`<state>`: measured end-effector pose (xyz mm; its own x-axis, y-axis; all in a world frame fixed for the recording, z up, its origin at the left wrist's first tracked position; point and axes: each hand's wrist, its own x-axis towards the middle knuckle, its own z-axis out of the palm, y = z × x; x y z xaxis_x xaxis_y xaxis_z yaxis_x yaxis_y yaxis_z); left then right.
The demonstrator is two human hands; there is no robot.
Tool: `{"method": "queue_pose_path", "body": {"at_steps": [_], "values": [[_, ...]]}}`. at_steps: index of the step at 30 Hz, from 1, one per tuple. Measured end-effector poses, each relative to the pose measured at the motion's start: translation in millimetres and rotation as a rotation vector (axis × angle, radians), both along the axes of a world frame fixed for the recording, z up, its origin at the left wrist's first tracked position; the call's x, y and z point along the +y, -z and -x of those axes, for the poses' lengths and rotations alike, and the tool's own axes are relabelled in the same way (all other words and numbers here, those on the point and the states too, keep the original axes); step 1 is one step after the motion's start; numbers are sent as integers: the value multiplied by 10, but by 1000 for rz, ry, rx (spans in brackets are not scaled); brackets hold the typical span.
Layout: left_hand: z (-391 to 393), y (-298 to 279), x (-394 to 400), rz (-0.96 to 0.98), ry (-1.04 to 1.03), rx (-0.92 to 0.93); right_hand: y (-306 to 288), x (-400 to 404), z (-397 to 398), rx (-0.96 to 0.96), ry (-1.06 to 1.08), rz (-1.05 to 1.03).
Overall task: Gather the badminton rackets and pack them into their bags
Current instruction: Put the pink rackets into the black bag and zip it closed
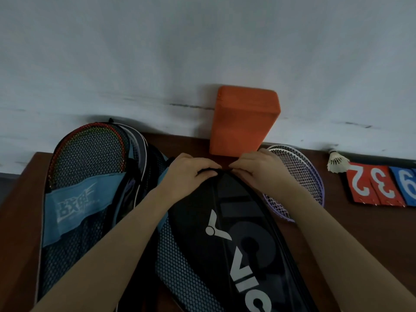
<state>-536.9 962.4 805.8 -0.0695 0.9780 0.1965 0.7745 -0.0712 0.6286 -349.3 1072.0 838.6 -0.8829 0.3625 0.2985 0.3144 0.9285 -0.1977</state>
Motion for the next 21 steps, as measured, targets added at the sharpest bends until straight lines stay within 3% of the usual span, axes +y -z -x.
{"method": "queue_pose_path", "body": {"at_steps": [7,15,21], "values": [[-32,19,-34,58,-113,-101,29,112,143,-79,-100,-56],[-55,112,-36,88,-119,-200,286,7,202,-1,-7,198],[-19,158,15,55,-41,-25,274,67,127,-13,-22,114]]}}
